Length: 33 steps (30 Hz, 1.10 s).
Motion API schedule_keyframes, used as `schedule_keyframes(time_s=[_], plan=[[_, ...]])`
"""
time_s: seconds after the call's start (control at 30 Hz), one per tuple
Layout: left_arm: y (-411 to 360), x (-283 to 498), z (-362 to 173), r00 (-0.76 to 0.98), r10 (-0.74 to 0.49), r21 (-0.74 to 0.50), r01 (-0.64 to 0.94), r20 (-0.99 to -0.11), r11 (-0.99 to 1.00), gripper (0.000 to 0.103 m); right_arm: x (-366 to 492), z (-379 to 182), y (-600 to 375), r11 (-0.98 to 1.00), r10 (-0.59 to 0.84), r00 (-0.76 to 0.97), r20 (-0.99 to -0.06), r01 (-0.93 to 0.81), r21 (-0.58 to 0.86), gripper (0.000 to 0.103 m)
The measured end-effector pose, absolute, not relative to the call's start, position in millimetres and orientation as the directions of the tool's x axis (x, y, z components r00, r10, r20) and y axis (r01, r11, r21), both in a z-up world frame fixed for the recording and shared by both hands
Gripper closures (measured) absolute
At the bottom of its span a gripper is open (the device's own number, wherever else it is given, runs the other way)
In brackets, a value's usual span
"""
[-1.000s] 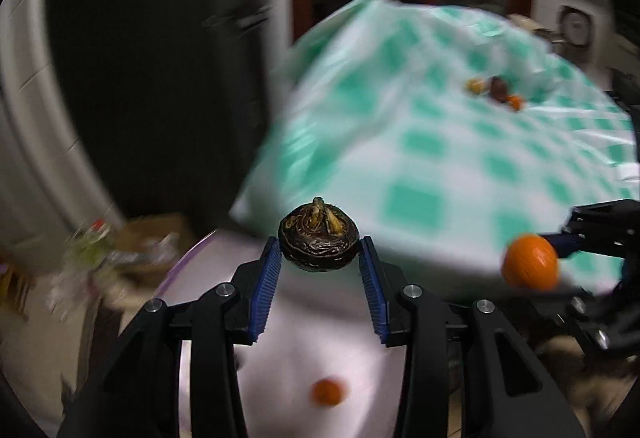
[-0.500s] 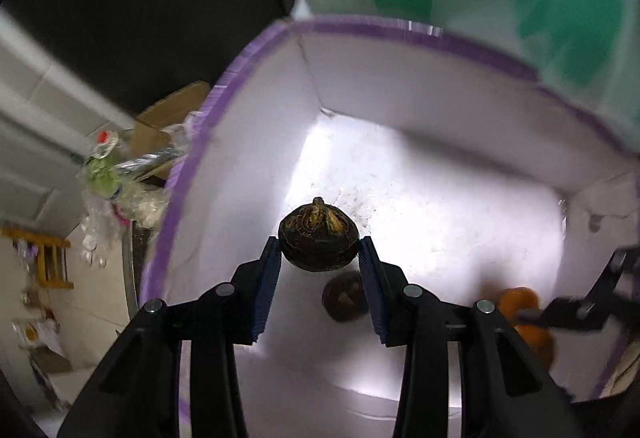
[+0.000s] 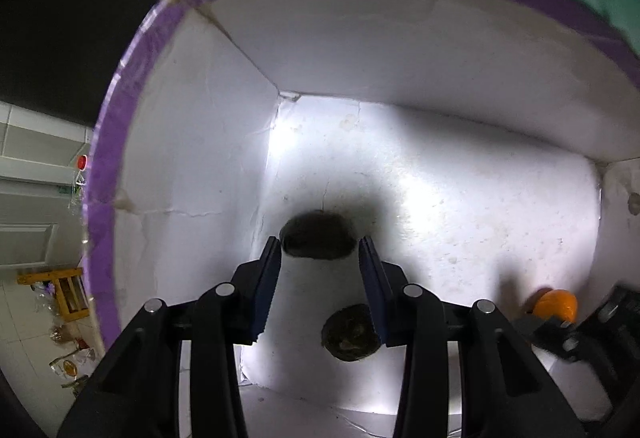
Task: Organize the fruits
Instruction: 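Carry both fruits into the white box and release them, then move both tools back over the fruits on the tablecloth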
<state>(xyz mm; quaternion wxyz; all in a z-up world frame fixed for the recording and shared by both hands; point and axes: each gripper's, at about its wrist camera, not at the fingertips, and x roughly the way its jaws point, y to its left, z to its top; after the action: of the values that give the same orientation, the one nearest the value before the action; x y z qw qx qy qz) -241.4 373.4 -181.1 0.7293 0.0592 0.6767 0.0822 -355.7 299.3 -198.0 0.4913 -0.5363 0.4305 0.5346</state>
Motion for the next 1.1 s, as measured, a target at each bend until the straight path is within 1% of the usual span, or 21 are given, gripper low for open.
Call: schedule_keyframes(time_s=[0.1, 0.17, 0.23, 0.3, 0.33, 0.37, 0.4, 0.47, 0.5, 0.57, 0.6, 0.63, 0.67, 0.7, 0.77, 0.83, 0.87, 0.93, 0.97, 1.03, 1.1], plan=[[366.7, -245.4, -162.2, 0.102, 0.247, 0.242, -0.053, -0.964, 0.969, 0.053, -353.7, -168.2, 284.8, -0.129, 0.134, 0.035, -0.99, -0.99, -0.052, 0.029], [361.6, -252.0, -139.9, 0.148, 0.29, 0.282, -0.074, -0.946, 0.957, 0.027, -350.8, -140.9, 271.3, -0.116, 0.206, 0.031, -0.978, -0.992, -0.056, 0.029], [350.2, -261.8, -112.2, 0.207, 0.336, 0.326, -0.083, -0.919, 0.942, 0.019, -345.4, -97.3, 251.5, -0.072, 0.313, 0.008, -0.95, -0.997, -0.032, 0.027], [339.7, -271.1, -89.3, 0.243, 0.354, 0.342, -0.092, -0.903, 0.935, 0.019, -330.5, -46.5, 232.8, -0.012, 0.447, -0.012, -0.894, -1.0, 0.007, 0.018], [333.2, -275.4, -77.3, 0.26, 0.368, 0.355, -0.1, -0.893, 0.93, 0.017, -326.2, -24.3, 218.8, 0.021, 0.503, -0.01, -0.864, -0.999, 0.024, 0.015], [325.3, -280.2, -59.9, 0.284, 0.391, 0.375, -0.111, -0.875, 0.92, 0.015, -321.0, 0.6, 205.1, 0.06, 0.561, 0.002, -0.828, -0.997, 0.038, 0.007], [317.1, -283.4, -42.3, 0.309, 0.41, 0.393, -0.118, -0.858, 0.912, 0.015, -310.4, 28.7, 187.4, 0.115, 0.633, 0.033, -0.774, -0.992, 0.052, 0.002], [303.6, -288.1, -13.7, 0.356, 0.437, 0.417, -0.135, -0.826, 0.899, 0.015, -286.6, 70.2, 148.2, 0.21, 0.742, 0.104, -0.662, -0.974, 0.084, 0.001], [293.4, -287.6, 4.3, 0.384, 0.449, 0.426, -0.147, -0.807, 0.893, 0.015, -270.7, 95.4, 114.4, 0.277, 0.799, 0.16, -0.579, -0.953, 0.119, 0.001], [283.7, -288.3, 38.7, 0.443, 0.461, 0.436, -0.164, -0.769, 0.885, 0.015, -242.0, 124.4, 64.6, 0.363, 0.862, 0.247, -0.443, -0.911, 0.198, 0.001], [275.7, -287.9, 50.1, 0.47, 0.461, 0.438, -0.165, -0.753, 0.884, 0.015, -218.9, 135.6, 28.1, 0.423, 0.877, 0.319, -0.359, -0.867, 0.262, 0.001], [266.6, -284.8, 60.7, 0.498, 0.454, 0.437, -0.159, -0.739, 0.885, 0.015, -201.9, 140.0, 0.6, 0.473, 0.872, 0.382, -0.307, -0.821, 0.32, 0.001], [252.1, -279.1, 73.0, 0.534, 0.441, 0.436, -0.145, -0.721, 0.888, 0.015, -182.6, 140.5, -26.4, 0.517, 0.855, 0.442, -0.271, -0.762, 0.39, 0.001], [239.3, -272.6, 81.5, 0.563, 0.424, 0.432, -0.128, -0.709, 0.893, 0.015, -167.0, 135.5, -47.2, 0.537, 0.843, 0.474, -0.255, -0.717, 0.444, 0.001], [207.7, -253.8, 95.4, 0.627, 0.37, 0.41, -0.088, -0.685, 0.908, 0.015, -134.1, 123.6, -94.6, 0.578, 0.801, 0.545, -0.247, -0.596, 0.558, 0.001], [181.6, -234.6, 101.2, 0.679, 0.302, 0.369, -0.05, -0.669, 0.928, 0.015, -112.1, 108.2, -134.5, 0.605, 0.762, 0.59, -0.268, -0.5, 0.62, 0.001], [162.3, -218.3, 105.6, 0.706, 0.244, 0.324, -0.022, -0.665, 0.946, 0.015, -103.9, 99.4, -150.4, 0.62, 0.746, 0.602, -0.284, -0.472, 0.627, 0.001], [137.9, -186.9, 102.4, 0.734, 0.136, 0.231, 0.03, -0.665, 0.973, 0.015, -89.4, 84.7, -185.2, 0.725, 0.651, 0.671, -0.357, -0.407, 0.556, 0.001], [120.0, -162.0, 99.7, 0.749, 0.049, 0.159, 0.075, -0.66, 0.984, 0.015, -81.0, 79.7, -198.5, 0.787, 0.583, 0.711, -0.393, -0.374, 0.491, 0.001], [94.4, -124.7, 83.7, 0.759, -0.036, 0.084, 0.119, -0.65, 0.989, 0.015, -67.5, 68.8, -218.9, 0.862, 0.479, 0.755, -0.448, -0.307, 0.404, 0.001], [73.7, -88.8, 66.5, 0.749, -0.081, 0.024, 0.128, -0.658, 0.991, 0.015, -45.2, 51.6, -226.8, 0.91, 0.39, 0.756, -0.525, -0.228, 0.347, 0.001]])
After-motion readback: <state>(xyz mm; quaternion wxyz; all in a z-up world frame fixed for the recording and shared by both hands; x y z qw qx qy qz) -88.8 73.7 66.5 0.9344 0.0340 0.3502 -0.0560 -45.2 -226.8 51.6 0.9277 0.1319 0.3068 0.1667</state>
